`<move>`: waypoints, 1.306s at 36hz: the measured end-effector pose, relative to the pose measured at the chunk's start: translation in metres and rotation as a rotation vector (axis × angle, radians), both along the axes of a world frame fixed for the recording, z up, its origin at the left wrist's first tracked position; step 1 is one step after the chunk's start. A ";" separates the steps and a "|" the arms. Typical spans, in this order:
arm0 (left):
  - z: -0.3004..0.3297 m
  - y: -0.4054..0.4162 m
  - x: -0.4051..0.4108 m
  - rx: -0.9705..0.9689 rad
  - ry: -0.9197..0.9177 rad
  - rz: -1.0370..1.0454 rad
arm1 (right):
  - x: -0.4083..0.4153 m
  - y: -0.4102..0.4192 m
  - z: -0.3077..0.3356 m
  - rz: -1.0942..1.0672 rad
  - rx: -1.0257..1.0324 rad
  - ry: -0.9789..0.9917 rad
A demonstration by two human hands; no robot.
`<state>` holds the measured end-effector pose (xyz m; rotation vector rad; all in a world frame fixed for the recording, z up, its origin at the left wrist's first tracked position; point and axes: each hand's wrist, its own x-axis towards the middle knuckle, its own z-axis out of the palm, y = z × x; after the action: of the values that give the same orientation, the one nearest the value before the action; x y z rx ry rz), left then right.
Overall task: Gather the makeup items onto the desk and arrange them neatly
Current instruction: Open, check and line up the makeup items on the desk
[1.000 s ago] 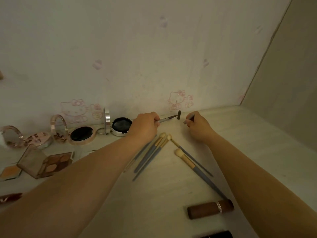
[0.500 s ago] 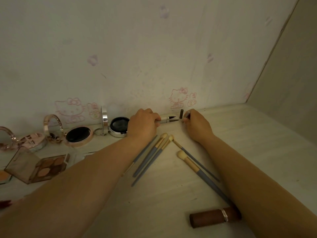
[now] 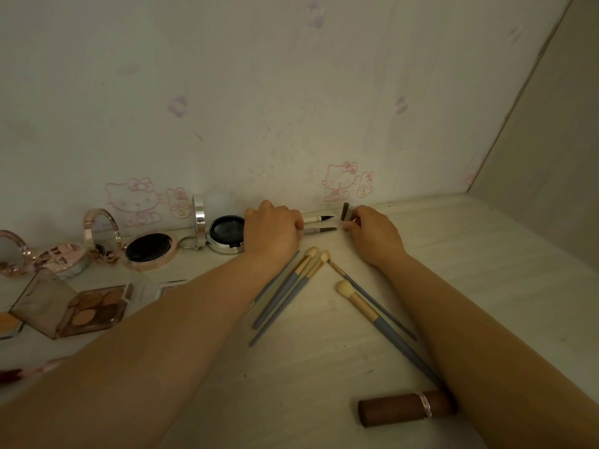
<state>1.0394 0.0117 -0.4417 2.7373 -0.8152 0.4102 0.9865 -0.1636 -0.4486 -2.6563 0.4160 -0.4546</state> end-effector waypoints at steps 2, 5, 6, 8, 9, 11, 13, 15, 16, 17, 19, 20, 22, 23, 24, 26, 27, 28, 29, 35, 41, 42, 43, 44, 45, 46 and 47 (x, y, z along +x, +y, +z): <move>-0.001 -0.001 0.000 0.004 0.012 0.011 | 0.000 0.000 0.000 -0.001 -0.010 0.006; -0.001 -0.002 0.000 -0.017 0.031 0.026 | -0.001 0.000 0.001 0.001 -0.017 0.012; -0.001 -0.002 0.001 -0.016 0.035 0.030 | -0.001 0.000 0.001 0.003 -0.018 0.014; -0.001 -0.003 0.002 -0.006 0.042 0.033 | -0.002 0.000 0.001 0.007 -0.020 0.017; 0.000 -0.004 0.002 0.000 0.046 0.033 | -0.002 0.000 0.001 0.009 -0.020 0.018; 0.000 -0.005 0.003 0.008 0.054 0.031 | -0.002 0.000 0.002 0.010 -0.020 0.018; 0.001 -0.006 0.004 0.005 0.060 0.032 | -0.002 0.001 0.002 0.010 -0.023 0.016; 0.001 -0.007 0.004 0.000 0.063 0.038 | -0.002 0.001 0.002 0.009 -0.020 0.014; 0.000 -0.007 0.005 -0.005 0.064 0.040 | -0.002 0.001 0.002 0.010 -0.016 0.012; 0.000 -0.007 0.005 -0.011 0.067 0.040 | -0.003 0.001 0.002 0.011 -0.013 0.010; 0.000 -0.007 0.005 -0.019 0.072 0.037 | -0.003 0.001 0.002 0.013 -0.007 0.010; 0.000 -0.007 0.005 -0.020 0.071 0.035 | -0.003 0.001 0.002 0.013 -0.005 0.010; 0.000 -0.007 0.005 -0.014 0.067 0.033 | -0.002 0.001 0.002 0.011 0.002 0.012; 0.000 -0.007 0.004 -0.010 0.065 0.033 | -0.002 0.001 0.002 0.009 0.006 0.012; 0.001 -0.007 0.005 -0.009 0.066 0.032 | -0.002 0.001 0.002 0.008 0.012 0.014; 0.002 -0.007 0.004 -0.016 0.077 0.031 | -0.003 0.001 0.002 0.006 0.037 0.013; 0.002 -0.006 0.003 -0.027 0.081 0.026 | -0.004 0.001 0.002 0.001 0.061 0.014; 0.003 -0.006 0.002 -0.043 0.077 0.019 | -0.005 0.001 0.002 -0.005 0.087 0.015; 0.005 -0.005 0.000 -0.061 0.067 0.009 | -0.007 0.001 0.003 -0.014 0.115 0.015; 0.017 0.005 -0.032 -0.186 0.028 -0.116 | -0.038 0.001 0.009 -0.066 0.337 0.007; 0.021 0.026 -0.096 -0.292 0.158 -0.279 | -0.109 0.001 0.020 -0.012 0.491 0.026; 0.021 0.029 -0.108 -0.287 0.191 -0.305 | -0.124 0.003 0.021 0.008 0.516 0.031; 0.022 0.033 -0.120 -0.283 0.223 -0.330 | -0.138 0.005 0.023 0.031 0.534 0.032; 0.021 0.036 -0.133 -0.281 0.255 -0.355 | -0.152 0.008 0.024 0.054 0.548 0.029; 0.021 0.039 -0.144 -0.278 0.280 -0.380 | -0.165 0.012 0.024 0.074 0.558 0.026; 0.020 0.041 -0.154 -0.265 0.297 -0.400 | -0.177 0.016 0.025 0.090 0.563 0.028; 0.019 0.042 -0.163 -0.239 0.310 -0.411 | -0.188 0.019 0.026 0.107 0.567 0.029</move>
<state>0.8760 0.0538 -0.4231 2.2589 -1.1217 -0.0039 0.7982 -0.1443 -0.4228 -2.1227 0.3464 -0.2213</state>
